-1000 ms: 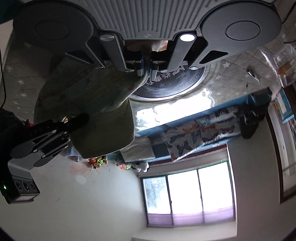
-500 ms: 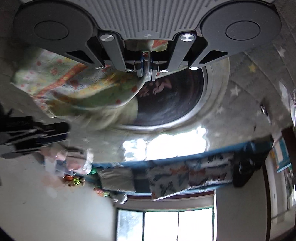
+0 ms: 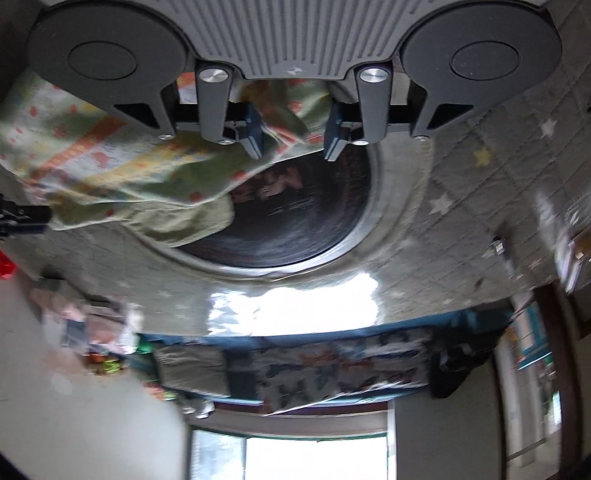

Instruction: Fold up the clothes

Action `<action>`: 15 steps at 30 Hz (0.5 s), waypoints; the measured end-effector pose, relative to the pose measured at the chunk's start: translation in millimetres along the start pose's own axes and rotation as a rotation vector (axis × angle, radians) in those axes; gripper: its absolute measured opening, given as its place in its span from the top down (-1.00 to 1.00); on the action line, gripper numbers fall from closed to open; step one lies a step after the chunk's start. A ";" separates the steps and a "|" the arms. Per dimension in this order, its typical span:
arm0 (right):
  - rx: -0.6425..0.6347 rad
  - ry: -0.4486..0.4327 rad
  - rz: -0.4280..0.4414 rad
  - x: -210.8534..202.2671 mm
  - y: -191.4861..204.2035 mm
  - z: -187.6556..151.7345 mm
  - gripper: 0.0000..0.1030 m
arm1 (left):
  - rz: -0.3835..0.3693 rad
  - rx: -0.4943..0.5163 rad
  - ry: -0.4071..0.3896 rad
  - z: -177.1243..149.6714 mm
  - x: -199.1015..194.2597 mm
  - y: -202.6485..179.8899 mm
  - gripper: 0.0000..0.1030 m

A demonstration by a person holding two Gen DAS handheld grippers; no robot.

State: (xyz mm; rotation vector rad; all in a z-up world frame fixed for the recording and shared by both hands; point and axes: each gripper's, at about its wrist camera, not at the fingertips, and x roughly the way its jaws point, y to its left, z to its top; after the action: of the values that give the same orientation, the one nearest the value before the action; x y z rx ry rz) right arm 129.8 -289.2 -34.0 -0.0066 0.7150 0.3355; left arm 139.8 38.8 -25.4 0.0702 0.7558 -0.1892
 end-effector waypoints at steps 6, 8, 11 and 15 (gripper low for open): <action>0.065 -0.007 0.012 9.2 -2.1 -4.8 0.53 | 0.044 -0.008 -0.017 -2.2 -6.6 -1.7 0.20; 0.053 -0.011 -0.001 10.3 2.2 -6.9 0.73 | 0.053 -0.016 -0.046 -0.6 -15.3 -5.7 0.20; 0.013 -0.049 -0.038 5.5 11.9 -7.2 0.91 | 0.027 -0.034 -0.079 2.4 -26.1 -14.8 0.22; -0.010 -0.085 -0.095 -1.9 20.7 -4.3 0.92 | -0.047 -0.039 -0.104 5.1 -35.3 -29.4 0.27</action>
State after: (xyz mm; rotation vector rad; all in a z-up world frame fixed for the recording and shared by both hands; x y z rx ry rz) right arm 119.3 -270.8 -33.8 -0.0353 0.6268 0.2465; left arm 112.4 14.5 2.7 0.0057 0.6580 -0.2212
